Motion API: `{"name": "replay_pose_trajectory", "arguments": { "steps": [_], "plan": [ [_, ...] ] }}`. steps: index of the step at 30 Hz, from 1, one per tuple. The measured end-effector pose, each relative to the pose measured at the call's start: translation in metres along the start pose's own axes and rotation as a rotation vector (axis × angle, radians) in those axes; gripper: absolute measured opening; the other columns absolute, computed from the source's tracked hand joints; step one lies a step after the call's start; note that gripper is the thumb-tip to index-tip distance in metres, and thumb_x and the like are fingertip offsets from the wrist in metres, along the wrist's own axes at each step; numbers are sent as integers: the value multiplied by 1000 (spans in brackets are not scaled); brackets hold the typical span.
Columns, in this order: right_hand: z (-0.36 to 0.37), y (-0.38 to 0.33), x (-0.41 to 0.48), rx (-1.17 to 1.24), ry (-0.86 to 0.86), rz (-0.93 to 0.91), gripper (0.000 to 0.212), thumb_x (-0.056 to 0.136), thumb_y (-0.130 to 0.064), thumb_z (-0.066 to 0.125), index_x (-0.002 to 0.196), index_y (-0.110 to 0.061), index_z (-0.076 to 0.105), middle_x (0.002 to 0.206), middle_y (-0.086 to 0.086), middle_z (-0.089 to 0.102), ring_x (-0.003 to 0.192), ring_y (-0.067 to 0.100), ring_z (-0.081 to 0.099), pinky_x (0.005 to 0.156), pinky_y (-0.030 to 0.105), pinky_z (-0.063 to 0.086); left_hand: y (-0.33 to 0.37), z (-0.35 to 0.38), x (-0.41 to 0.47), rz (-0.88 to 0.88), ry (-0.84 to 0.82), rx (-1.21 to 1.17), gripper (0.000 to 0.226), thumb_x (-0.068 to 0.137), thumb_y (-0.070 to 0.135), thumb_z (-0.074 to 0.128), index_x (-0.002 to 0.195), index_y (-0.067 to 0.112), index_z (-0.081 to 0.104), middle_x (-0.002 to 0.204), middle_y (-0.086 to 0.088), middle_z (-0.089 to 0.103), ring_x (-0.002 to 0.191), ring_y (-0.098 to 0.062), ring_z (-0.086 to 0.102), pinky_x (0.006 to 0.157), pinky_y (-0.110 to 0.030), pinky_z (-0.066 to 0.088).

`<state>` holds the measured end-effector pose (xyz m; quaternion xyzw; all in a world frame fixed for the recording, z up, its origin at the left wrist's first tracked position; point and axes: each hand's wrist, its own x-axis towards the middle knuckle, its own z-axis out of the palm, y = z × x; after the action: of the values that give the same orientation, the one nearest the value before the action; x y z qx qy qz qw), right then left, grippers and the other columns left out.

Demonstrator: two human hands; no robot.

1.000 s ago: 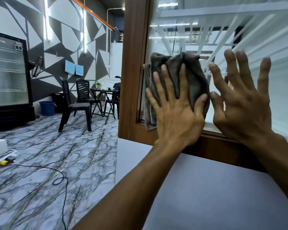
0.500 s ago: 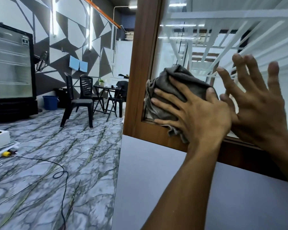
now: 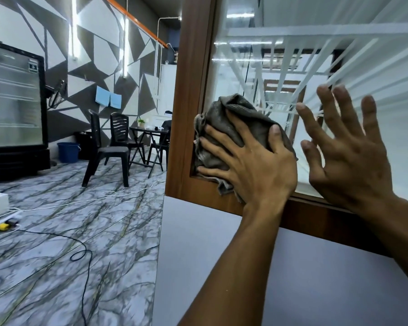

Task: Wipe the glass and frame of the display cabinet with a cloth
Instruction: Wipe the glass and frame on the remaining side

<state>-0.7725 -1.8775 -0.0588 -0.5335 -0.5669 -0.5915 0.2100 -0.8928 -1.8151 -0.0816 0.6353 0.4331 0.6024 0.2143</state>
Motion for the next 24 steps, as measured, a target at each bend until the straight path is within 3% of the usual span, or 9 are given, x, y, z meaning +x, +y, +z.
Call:
{"name": "replay_pose_trajectory", "arguments": {
  "steps": [8,12,24],
  "plan": [
    [0,-4,1,-28,-9,27,62,104,-32,31,163,-17,24,172,15,9,160,33,6,126,63,6,-4,3,-1,64,39,29,86,98,68,26,163,35,-19,168,-11,-35,151,-33,-40,113,-74,-23],
    [0,-4,2,-31,3,21,61,105,-34,28,163,-17,24,172,16,9,159,34,7,126,63,6,-9,4,-7,157,6,70,87,99,67,31,162,37,-20,165,-11,-41,147,-32,-46,109,-73,-30],
    [1,-3,1,-44,-6,20,59,106,-33,30,163,-17,25,171,16,11,159,35,9,125,64,9,2,6,-4,84,15,32,86,98,67,31,163,38,-17,165,-9,-40,147,-30,-46,109,-77,-25]
  ]
}}
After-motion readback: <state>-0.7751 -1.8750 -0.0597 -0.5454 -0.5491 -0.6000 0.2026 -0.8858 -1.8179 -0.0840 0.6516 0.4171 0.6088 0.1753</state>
